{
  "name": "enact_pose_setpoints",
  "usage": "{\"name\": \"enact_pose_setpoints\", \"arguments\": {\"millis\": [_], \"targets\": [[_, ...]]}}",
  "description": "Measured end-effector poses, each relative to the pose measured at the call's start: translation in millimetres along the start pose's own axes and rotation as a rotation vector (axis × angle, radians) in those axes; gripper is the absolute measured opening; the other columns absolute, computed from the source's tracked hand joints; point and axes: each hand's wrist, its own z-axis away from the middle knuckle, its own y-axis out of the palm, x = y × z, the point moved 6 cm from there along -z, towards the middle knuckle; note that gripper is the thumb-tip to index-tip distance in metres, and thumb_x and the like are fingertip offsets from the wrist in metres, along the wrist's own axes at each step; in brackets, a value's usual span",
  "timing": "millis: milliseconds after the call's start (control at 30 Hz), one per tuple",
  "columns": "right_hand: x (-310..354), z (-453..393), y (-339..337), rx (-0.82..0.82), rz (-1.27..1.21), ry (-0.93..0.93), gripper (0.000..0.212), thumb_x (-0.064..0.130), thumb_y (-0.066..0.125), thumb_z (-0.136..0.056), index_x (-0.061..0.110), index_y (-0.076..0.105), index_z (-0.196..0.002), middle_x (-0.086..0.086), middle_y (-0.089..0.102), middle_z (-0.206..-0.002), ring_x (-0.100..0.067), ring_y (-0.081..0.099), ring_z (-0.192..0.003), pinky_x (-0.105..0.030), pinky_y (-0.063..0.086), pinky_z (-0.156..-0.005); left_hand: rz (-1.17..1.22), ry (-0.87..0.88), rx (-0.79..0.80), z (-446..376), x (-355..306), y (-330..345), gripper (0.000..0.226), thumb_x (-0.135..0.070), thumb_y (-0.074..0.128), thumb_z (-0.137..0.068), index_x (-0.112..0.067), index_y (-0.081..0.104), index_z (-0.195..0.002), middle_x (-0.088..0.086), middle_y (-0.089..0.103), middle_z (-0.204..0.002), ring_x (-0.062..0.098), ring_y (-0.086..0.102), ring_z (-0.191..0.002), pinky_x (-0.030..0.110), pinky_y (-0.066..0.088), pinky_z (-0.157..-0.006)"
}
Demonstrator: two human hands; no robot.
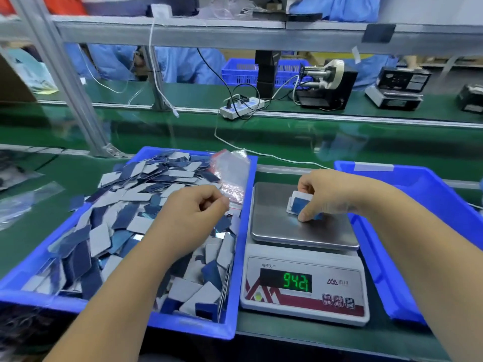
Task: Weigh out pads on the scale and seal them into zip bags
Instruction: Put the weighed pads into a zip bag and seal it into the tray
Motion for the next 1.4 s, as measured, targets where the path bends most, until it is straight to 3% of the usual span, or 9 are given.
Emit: {"name": "enact_pose_setpoints", "arguments": {"millis": [200,300,433,667,833,1067,1167,1267,1400], "targets": [[12.4,18.3,-11.0,-0.236,-0.06,-0.18,0.036,0.024,0.083,-0.066,0.025,0.049,-0.075,0.011,0.053,-0.073,-0.007,0.043,-0.063,-0.023,0.034,-0.053,-0.098,-0.054,0.174,-21.5,-27.3,27.0,0.012,-0.037,0.059,-0.092,-0.034,0.067,-0.085,-0.015,0.061,-0.067,-0.002,0.051,-0.055,0.01,0.036,-0.047],[16.4,21.0,-10.7,-0.272,-0.05,-0.205,0.032,0.026,0.082,-0.067,0.03,0.054,-0.083,0.013,0.058,-0.078,-0.004,0.05,-0.07,-0.022,0.04,-0.058,-0.279,0.003,0.297,-26.8,-51.9,59.8,0.034,-0.038,0.055,-0.095,-0.03,0.057,-0.129,-0.006,0.063,-0.115,0.009,0.06,-0.099,0.024,0.046,-0.079],[12.8,18.6,7.7,-0.165,-0.024,-0.201,0.023,0.03,0.079,-0.077,0.032,0.062,-0.093,0.017,0.063,-0.084,-0.007,0.057,-0.079,-0.017,0.041,-0.063,-0.437,0.055,0.394,-22.2,-70.6,96.3,0.046,-0.026,0.049,-0.095,-0.015,0.039,-0.138,0.013,0.052,-0.135,0.033,0.046,-0.126,0.044,0.043,-0.101],[7.4,27.9,17.5,-0.164,0.17,-0.199,0.003,0.028,0.058,-0.093,0.026,0.06,-0.094,0.007,0.056,-0.091,-0.015,0.054,-0.086,-0.028,0.045,-0.077,-0.587,0.075,0.398,-3.6,-62.9,125.1,0.077,-0.024,0.044,-0.096,-0.013,0.0,-0.159,0.006,0.019,-0.162,0.03,0.004,-0.152,0.049,0.012,-0.121],[22.1,29.6,22.9,-0.26,0.117,-0.125,0.023,0.018,0.051,-0.093,0.023,0.045,-0.072,0.001,0.052,-0.08,-0.018,0.05,-0.072,-0.035,0.047,-0.069,-0.589,0.062,0.336,2.4,-63.9,131.3,0.085,-0.024,0.049,-0.093,-0.011,-0.004,-0.159,0.007,0.014,-0.163,0.029,-0.004,-0.153,0.047,0.006,-0.121],[19.3,36.8,9.2,-0.309,0.051,-0.112,0.02,0.012,0.053,-0.087,0.026,0.066,-0.093,0.005,0.067,-0.093,-0.02,0.06,-0.09,-0.036,0.051,-0.08,-0.535,0.054,0.393,1.8,-65.7,122.7,0.076,-0.019,0.046,-0.092,-0.014,0.007,-0.158,0.007,0.034,-0.155,0.032,0.012,-0.151,0.05,0.021,-0.115],[7.9,35.5,6.8,-0.326,0.005,-0.096,0.016,0.016,0.059,-0.089,0.031,0.064,-0.087,0.011,0.068,-0.088,-0.013,0.06,-0.085,-0.028,0.05,-0.075,-0.538,0.004,0.305,-27.9,-62.3,78.5,0.039,-0.012,0.047,-0.087,-0.016,0.048,-0.126,0.006,0.058,-0.1,0.035,0.055,-0.105,0.04,0.045,-0.075],[-1.2,37.2,-0.6,-0.417,-0.171,-0.126,0.018,0.017,0.065,-0.087,0.034,0.068,-0.088,0.021,0.063,-0.076,0.003,0.056,-0.077,-0.011,0.04,-0.061,-0.726,-0.119,0.217,-71.7,-41.6,32.4,0.018,-0.003,0.05,-0.086,-0.013,0.062,-0.095,0.008,0.065,-0.094,0.032,0.061,-0.086,0.036,0.05,-0.07],[4.3,32.8,15.9,-0.322,-0.1,-0.16,0.015,0.02,0.061,-0.091,0.033,0.069,-0.096,0.018,0.063,-0.089,-0.005,0.055,-0.085,-0.02,0.041,-0.072,-1.008,-0.111,0.258,-91.5,-6.1,40.8,0.015,-0.003,0.051,-0.086,-0.015,0.045,-0.079,0.012,0.065,-0.107,0.029,0.048,-0.087,0.035,0.04,-0.074]]}}
